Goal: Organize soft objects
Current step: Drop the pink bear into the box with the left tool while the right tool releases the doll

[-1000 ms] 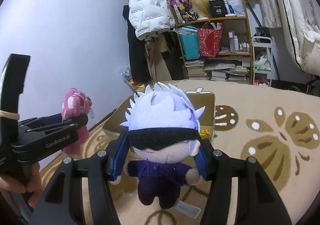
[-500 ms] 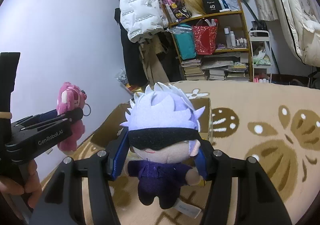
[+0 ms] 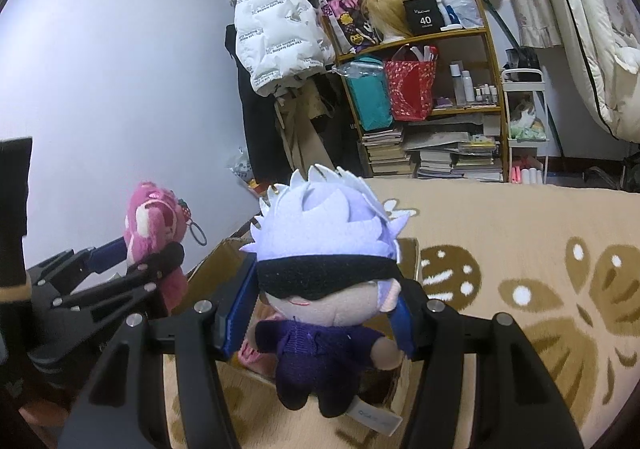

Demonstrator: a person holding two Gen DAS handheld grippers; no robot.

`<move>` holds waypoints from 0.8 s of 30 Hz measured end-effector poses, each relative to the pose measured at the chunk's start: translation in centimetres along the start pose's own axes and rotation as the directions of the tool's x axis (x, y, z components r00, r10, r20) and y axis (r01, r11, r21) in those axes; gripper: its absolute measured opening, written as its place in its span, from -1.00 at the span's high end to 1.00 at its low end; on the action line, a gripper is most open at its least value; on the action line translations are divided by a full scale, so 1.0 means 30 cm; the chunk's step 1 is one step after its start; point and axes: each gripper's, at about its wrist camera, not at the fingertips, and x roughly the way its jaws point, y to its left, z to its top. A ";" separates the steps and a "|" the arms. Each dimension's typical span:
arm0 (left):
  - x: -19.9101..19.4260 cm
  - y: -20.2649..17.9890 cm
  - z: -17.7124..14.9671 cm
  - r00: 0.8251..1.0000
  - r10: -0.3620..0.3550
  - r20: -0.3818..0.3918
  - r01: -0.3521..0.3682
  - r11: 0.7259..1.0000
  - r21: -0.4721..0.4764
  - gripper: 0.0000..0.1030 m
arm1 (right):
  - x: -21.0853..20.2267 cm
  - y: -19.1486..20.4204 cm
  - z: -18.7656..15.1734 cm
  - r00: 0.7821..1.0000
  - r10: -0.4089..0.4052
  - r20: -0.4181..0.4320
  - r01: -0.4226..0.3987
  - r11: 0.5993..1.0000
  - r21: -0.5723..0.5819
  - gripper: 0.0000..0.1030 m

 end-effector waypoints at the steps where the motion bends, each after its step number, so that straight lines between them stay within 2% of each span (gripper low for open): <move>1: 0.011 0.001 0.001 1.000 -0.006 -0.002 0.006 1.000 -0.004 0.02 | 0.007 -0.002 0.007 1.000 0.002 0.000 -0.002 1.000 -0.002 -0.20; 7: 0.048 0.016 -0.002 1.000 -0.027 -0.009 0.026 0.999 -0.046 0.00 | 0.043 -0.017 0.027 1.000 0.013 -0.028 -0.013 1.000 -0.006 -0.21; 21: 0.119 0.001 -0.036 0.998 0.008 -0.065 -0.011 0.999 -0.053 -0.17 | 0.108 -0.054 -0.016 0.994 -0.029 -0.103 0.031 0.999 0.025 -0.28; 22: 0.118 0.001 -0.039 0.998 0.013 -0.067 -0.017 0.998 -0.053 -0.20 | 0.107 -0.057 -0.019 0.994 -0.031 -0.105 0.034 0.999 0.025 -0.30; 24: 0.110 0.001 -0.038 0.998 0.031 -0.058 -0.034 0.998 -0.046 -0.44 | 0.101 -0.059 -0.019 0.994 -0.042 -0.102 0.044 0.999 0.023 -0.44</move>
